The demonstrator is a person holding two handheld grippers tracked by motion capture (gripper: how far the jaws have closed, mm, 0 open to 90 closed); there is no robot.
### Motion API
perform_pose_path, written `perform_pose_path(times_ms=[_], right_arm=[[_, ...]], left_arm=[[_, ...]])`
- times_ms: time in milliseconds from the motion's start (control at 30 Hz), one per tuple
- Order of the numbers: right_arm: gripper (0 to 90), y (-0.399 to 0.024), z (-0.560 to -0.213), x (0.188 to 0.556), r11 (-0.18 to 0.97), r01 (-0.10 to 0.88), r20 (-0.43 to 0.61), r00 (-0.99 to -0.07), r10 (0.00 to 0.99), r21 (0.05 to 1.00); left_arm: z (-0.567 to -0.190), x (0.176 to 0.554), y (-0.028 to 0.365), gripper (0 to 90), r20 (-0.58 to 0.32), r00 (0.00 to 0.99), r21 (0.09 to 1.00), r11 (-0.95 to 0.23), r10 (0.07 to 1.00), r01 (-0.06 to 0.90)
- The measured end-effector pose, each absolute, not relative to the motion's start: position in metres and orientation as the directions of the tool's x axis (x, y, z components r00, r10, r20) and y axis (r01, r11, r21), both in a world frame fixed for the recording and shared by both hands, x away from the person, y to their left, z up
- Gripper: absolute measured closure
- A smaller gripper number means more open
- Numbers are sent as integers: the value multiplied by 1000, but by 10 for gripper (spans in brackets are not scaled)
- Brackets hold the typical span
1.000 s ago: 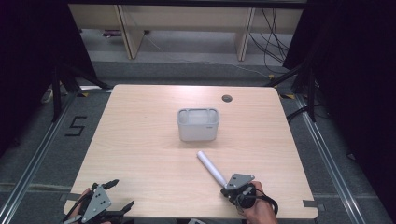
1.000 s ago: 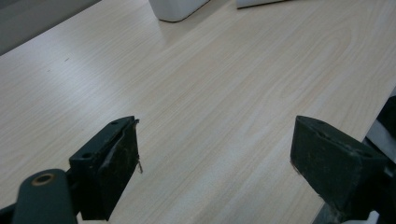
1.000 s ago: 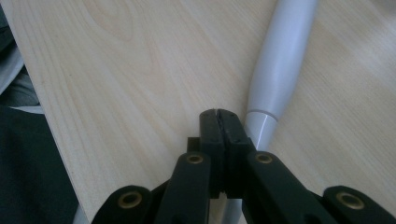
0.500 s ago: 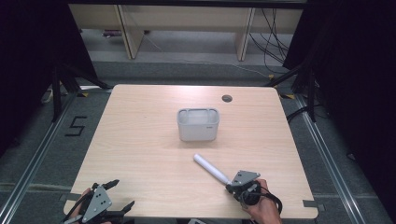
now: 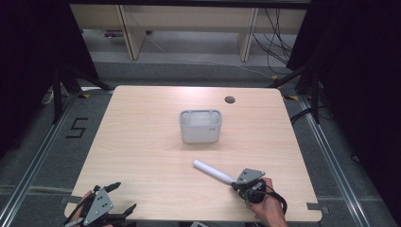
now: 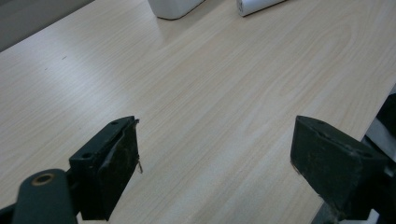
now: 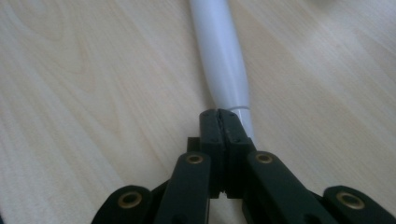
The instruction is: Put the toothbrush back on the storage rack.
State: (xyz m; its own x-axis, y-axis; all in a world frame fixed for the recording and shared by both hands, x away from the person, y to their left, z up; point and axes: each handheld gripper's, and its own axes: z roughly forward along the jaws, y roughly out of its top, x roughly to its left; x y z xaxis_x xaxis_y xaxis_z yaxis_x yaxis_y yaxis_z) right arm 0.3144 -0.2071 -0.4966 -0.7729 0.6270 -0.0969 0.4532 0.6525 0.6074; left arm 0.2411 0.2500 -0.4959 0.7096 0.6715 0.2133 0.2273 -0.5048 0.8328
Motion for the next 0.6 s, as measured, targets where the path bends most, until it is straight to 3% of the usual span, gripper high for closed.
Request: perform_pose_path(times_ms=[600], right_arm=[[898,-214,-494,345,644,448,-143,-743,654,620]], left_arm=[[-496,242,250,148,222,709,830,-511,670,223]])
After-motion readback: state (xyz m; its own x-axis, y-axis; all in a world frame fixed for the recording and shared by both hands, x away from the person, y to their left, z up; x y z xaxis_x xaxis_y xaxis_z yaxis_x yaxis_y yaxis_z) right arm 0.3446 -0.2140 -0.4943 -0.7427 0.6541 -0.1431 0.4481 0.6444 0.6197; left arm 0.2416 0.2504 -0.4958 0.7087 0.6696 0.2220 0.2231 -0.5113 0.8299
